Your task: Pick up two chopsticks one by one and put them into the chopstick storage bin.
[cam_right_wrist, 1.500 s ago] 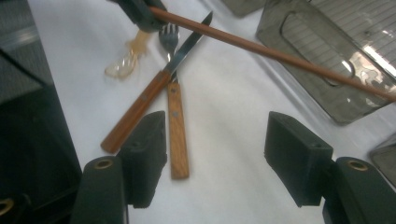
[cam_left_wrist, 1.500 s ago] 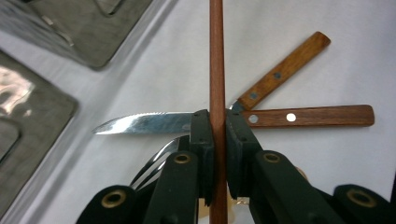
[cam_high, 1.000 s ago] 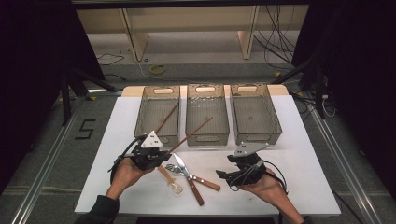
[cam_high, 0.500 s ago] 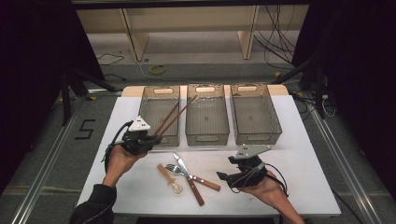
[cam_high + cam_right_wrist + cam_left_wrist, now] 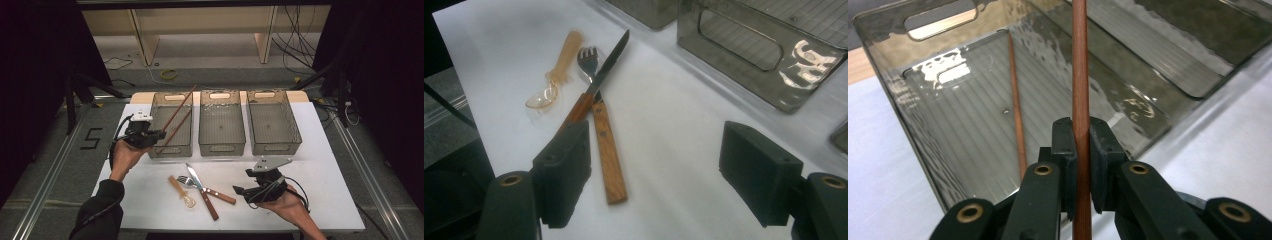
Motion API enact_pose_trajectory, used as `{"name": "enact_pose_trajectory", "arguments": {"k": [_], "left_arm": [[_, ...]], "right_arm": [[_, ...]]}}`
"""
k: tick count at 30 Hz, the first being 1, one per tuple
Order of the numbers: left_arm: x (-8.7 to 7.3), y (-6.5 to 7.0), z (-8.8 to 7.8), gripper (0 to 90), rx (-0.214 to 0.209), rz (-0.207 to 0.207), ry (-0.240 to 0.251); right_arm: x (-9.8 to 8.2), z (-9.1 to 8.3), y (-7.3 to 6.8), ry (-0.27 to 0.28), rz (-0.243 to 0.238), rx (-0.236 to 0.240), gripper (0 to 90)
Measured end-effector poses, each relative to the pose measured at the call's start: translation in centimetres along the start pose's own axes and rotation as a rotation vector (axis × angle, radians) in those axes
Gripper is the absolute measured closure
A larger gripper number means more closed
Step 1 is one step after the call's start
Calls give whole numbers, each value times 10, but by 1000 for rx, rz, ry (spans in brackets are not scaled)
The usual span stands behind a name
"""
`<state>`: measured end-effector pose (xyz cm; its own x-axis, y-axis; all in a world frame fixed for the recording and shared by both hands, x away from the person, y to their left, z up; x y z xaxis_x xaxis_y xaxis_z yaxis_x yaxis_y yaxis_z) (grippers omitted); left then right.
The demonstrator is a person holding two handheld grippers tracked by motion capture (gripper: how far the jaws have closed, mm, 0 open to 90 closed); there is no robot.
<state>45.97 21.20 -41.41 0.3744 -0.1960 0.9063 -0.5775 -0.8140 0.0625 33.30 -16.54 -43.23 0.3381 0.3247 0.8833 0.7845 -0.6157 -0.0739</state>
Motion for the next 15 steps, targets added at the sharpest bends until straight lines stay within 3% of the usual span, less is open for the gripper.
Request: {"name": "enact_pose_trajectory", "arguments": {"k": [15], "left_arm": [[-6,-24,22,826,71,-79,-46]], "right_arm": [[-3,-1,-4,-3,-3,14,286]]}}
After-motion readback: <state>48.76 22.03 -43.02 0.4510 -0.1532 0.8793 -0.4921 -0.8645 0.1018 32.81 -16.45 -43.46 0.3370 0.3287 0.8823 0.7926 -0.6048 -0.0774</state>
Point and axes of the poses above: each handheld gripper's, and its own axes: z roughly forward along the jaws, x roughly out of its top, y roughly to its right, the point moved 1 cm from there along z, roughly forward along the jaws, and after that the axes turned 14 degrees about y, right-handed, at the moved point
